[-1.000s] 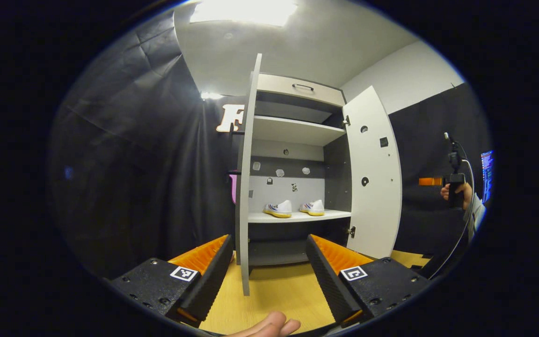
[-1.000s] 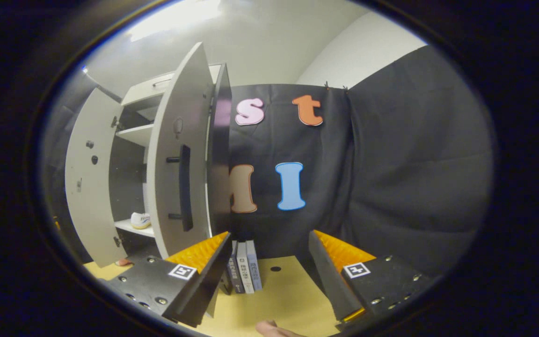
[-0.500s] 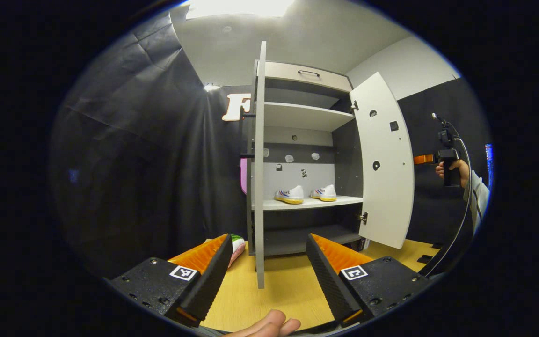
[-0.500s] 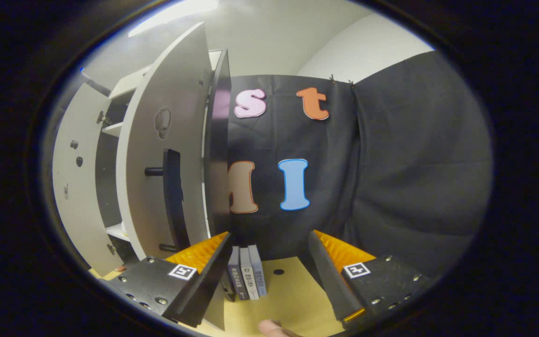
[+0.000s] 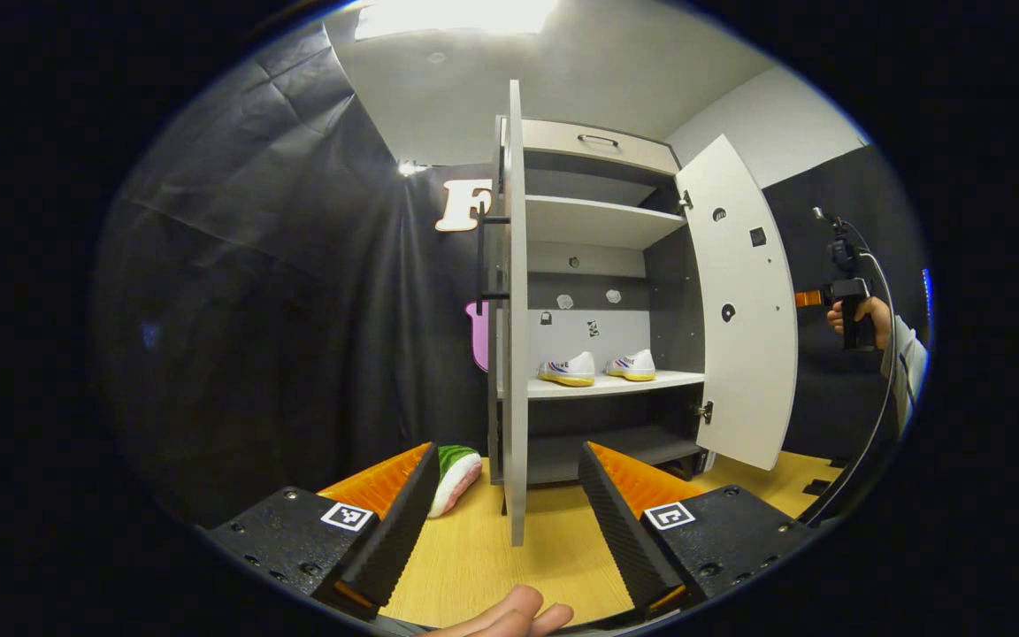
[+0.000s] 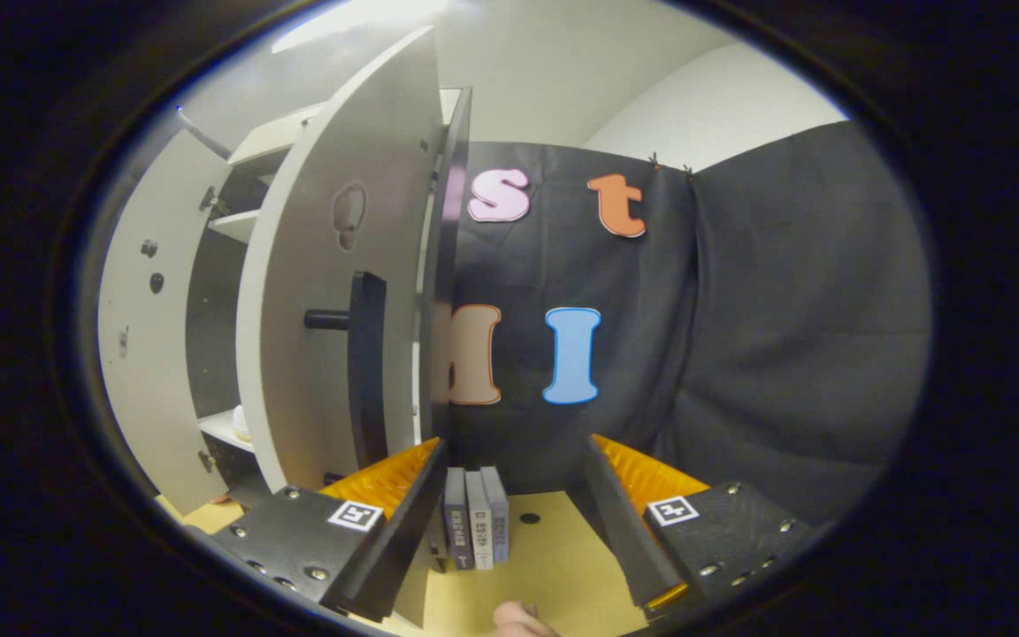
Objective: Grab one shoe with the right hand and put it into the shoe cabinet, grab the other shoe with the left hand and put it into the shoe cabinet; then close the right door with the right hand and the left door with the left hand.
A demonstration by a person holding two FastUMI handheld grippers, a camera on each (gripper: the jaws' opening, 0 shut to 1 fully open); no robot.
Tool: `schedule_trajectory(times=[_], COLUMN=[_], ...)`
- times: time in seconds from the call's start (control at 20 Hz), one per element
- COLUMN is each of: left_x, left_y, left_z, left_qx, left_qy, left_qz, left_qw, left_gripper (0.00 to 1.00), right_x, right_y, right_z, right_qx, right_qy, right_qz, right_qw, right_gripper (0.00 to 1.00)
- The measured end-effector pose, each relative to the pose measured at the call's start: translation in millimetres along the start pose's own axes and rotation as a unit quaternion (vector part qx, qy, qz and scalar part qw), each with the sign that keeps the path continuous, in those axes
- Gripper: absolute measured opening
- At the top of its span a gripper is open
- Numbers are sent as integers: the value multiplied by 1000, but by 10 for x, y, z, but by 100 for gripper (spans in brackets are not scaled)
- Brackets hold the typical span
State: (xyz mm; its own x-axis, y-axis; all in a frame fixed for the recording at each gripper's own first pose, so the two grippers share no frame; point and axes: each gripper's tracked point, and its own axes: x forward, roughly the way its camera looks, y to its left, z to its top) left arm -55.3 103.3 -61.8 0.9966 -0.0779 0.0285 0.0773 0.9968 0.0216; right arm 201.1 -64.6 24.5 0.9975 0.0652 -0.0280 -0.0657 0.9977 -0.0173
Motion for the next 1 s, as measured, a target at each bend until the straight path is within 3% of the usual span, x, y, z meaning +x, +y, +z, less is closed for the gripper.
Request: schedule_trajectory(times=[0.55,0.8,0.85,0.9,1.0], left_x=[46,84,112,102,54], left_y=[118,206,235,275,378], left_z=[76,-31,-41,-49,-48], left_qx=[13,9,9,11,17], left_qy=[-5,16,20,23,30], left_qz=[29,40,45,52,64], left_qw=[999,999,999,998,997], left_gripper=[94,94,94,95,95], right_x=[-36,54,53,61,46], right_y=[891,1532,1675,1736,1691], right_z=[-22,-61,-37,-7,52], right_qx=[18,48,58,62,51], right_qy=[17,22,18,13,-5], right_qz=[53,77,82,75,50], right_qw=[998,996,995,995,997], right_gripper=[93,94,90,94,89])
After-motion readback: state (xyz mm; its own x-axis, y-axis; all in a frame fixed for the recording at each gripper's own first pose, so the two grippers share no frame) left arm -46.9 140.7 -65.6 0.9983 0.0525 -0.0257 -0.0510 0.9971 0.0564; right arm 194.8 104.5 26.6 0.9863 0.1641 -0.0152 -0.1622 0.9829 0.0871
